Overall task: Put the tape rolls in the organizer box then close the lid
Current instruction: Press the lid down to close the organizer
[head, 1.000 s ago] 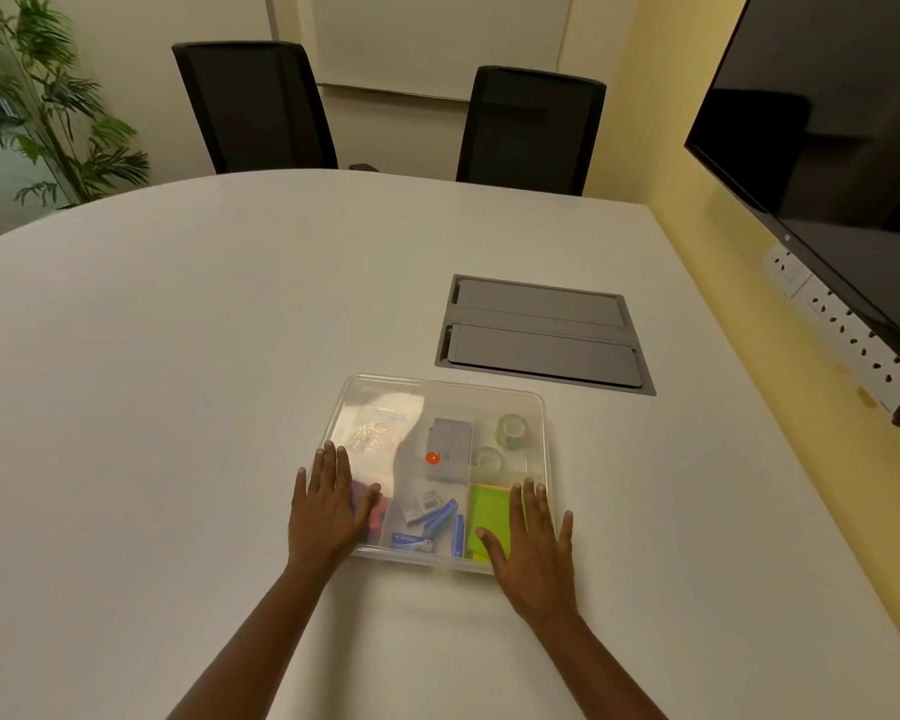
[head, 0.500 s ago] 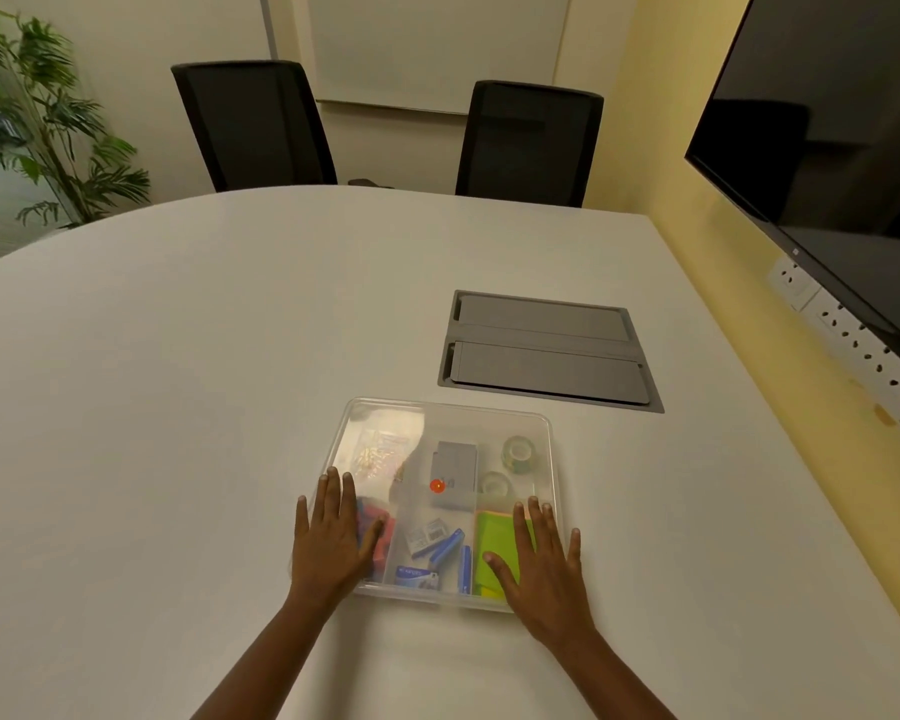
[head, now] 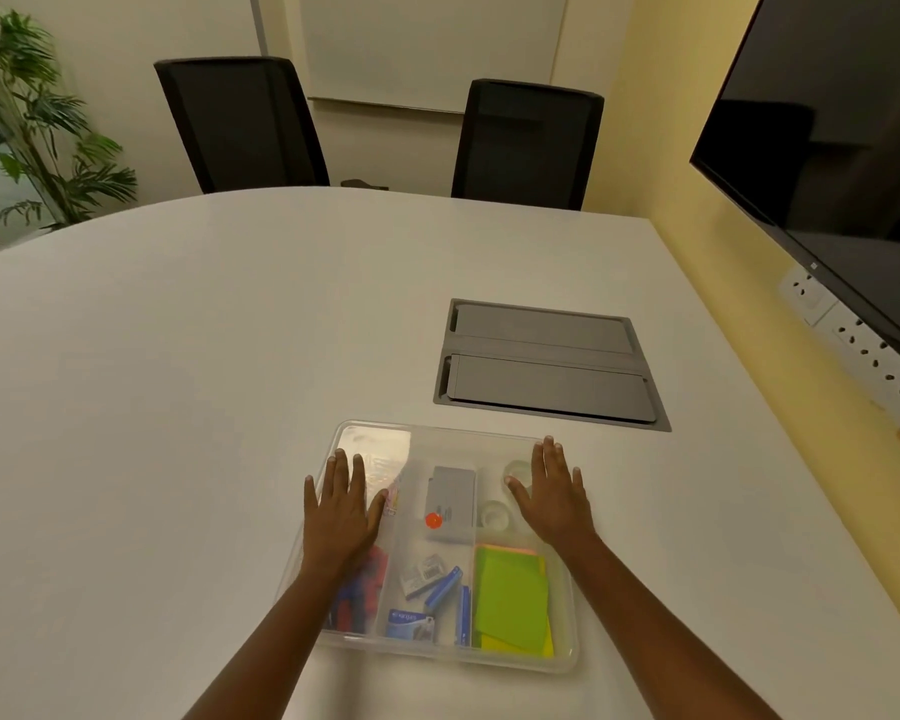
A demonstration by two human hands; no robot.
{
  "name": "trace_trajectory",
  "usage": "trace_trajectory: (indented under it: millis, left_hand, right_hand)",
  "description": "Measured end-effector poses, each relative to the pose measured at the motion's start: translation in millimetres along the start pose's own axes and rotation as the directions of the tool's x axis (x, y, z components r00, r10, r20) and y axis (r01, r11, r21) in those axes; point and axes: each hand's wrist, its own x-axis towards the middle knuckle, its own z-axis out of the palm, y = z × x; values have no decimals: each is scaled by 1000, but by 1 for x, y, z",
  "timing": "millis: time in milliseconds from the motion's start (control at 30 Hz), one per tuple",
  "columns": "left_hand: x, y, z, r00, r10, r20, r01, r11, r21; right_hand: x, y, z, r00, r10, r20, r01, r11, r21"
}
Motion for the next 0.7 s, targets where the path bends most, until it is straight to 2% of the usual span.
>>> trace_trajectory:
  millis: [133, 433, 633, 700]
  left_hand:
    - [-3, 2, -1, 1000, -14, -9, 14, 999, -35]
    - [-2, 2, 0, 999, -30, -28, 28, 998, -51]
    - [7, 6, -3, 999, 11, 32, -10, 999, -42]
    - [28, -4, -3, 1000, -13, 14, 13, 1000, -12]
  right_hand:
    - [0, 1, 4, 1000, 3, -22, -3, 1000, 30]
    - [0, -2, 4, 999, 19, -46, -8, 974, 224]
    - [-5, 3, 7, 996, 45, -83, -23, 967, 252]
    - [8, -3, 13, 996, 11, -93, 13, 968, 250]
